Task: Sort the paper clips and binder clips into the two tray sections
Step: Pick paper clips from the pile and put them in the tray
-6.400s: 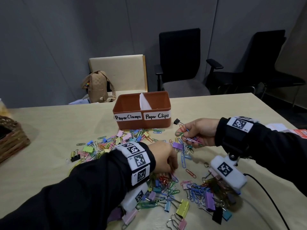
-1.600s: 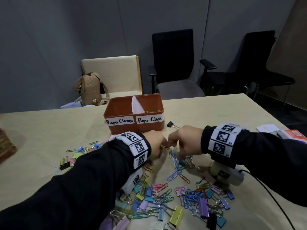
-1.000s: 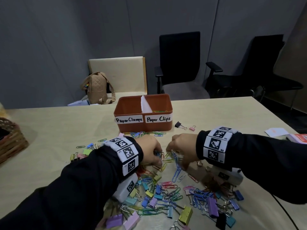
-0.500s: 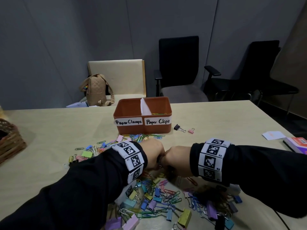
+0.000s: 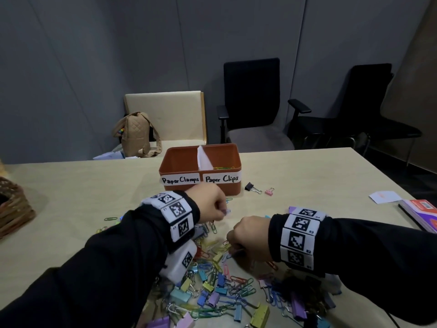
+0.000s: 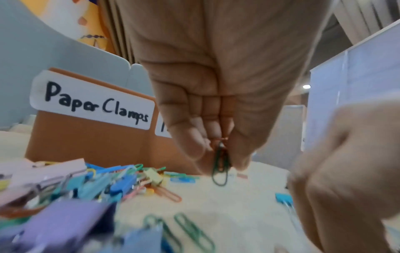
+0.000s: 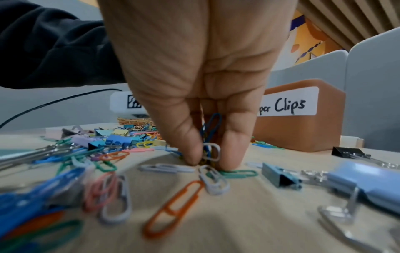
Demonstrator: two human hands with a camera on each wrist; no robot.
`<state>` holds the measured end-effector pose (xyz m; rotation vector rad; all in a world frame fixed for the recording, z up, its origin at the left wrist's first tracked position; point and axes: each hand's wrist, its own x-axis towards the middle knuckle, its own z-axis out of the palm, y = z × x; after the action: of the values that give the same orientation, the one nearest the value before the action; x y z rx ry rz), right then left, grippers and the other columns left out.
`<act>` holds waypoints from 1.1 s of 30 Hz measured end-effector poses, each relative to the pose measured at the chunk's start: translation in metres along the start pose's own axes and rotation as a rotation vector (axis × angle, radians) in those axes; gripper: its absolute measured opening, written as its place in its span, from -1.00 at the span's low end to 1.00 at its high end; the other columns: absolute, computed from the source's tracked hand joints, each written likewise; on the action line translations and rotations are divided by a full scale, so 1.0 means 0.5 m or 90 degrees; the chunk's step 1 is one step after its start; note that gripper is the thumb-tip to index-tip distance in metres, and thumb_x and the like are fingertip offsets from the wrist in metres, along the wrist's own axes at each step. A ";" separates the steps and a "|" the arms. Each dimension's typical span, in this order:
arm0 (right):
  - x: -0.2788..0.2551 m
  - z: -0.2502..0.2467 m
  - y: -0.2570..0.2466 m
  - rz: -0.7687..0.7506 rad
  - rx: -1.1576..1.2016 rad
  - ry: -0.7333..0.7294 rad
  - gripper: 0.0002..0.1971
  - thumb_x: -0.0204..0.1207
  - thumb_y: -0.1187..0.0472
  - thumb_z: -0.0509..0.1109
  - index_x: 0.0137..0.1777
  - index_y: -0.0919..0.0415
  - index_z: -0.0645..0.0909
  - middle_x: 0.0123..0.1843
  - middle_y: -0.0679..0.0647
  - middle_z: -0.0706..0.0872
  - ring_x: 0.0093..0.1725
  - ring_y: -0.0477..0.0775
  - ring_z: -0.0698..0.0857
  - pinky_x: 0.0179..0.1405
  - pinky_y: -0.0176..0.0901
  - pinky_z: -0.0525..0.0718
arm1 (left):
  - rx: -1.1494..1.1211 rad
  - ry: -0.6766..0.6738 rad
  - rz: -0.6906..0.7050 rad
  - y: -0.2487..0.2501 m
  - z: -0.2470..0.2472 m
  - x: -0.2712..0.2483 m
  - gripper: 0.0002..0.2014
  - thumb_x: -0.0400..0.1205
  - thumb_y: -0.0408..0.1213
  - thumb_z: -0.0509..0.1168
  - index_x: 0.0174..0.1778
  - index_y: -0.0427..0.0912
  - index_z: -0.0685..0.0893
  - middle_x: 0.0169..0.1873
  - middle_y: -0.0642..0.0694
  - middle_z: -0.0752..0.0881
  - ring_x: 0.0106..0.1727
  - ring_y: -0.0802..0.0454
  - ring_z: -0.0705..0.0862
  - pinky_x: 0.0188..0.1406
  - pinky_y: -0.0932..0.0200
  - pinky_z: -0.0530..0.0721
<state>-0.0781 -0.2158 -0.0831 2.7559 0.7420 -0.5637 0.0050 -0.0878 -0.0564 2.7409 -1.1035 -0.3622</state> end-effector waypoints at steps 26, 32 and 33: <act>0.036 -0.146 0.151 0.199 0.555 0.329 -0.79 0.49 0.48 0.41 -0.19 0.14 0.60 -0.31 0.10 0.71 -0.41 0.06 0.76 -0.41 -0.12 0.78 | -0.081 0.217 -0.094 -0.077 -0.064 0.006 -0.92 0.53 -0.28 0.45 -0.13 0.00 0.81 -0.23 0.15 0.70 -0.08 0.18 0.67 -0.05 0.36 0.52; 0.114 -0.210 0.189 0.296 0.396 0.450 -0.80 0.51 0.28 0.43 0.11 0.10 0.70 0.07 0.06 0.75 0.03 0.07 0.73 -0.09 -0.20 0.66 | -0.026 -0.007 -0.099 -0.046 -0.006 -0.033 -0.82 0.51 -0.24 0.50 0.02 -0.06 0.81 -0.18 0.12 0.69 -0.15 0.19 0.65 -0.34 0.52 0.44; 0.122 -0.209 0.192 0.303 0.383 0.429 -0.70 0.52 0.25 0.43 0.25 0.09 0.65 0.16 0.06 0.73 0.11 0.07 0.71 -0.02 -0.18 0.67 | -0.023 -0.033 -0.105 -0.036 0.003 -0.035 -0.75 0.48 -0.19 0.52 0.07 -0.04 0.79 -0.12 0.10 0.71 -0.11 0.16 0.66 -0.26 0.45 0.48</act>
<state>0.0521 -0.2374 -0.0031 3.5452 -0.0421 0.3240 0.0042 -0.0628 -0.0593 2.8133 -0.8740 -0.4727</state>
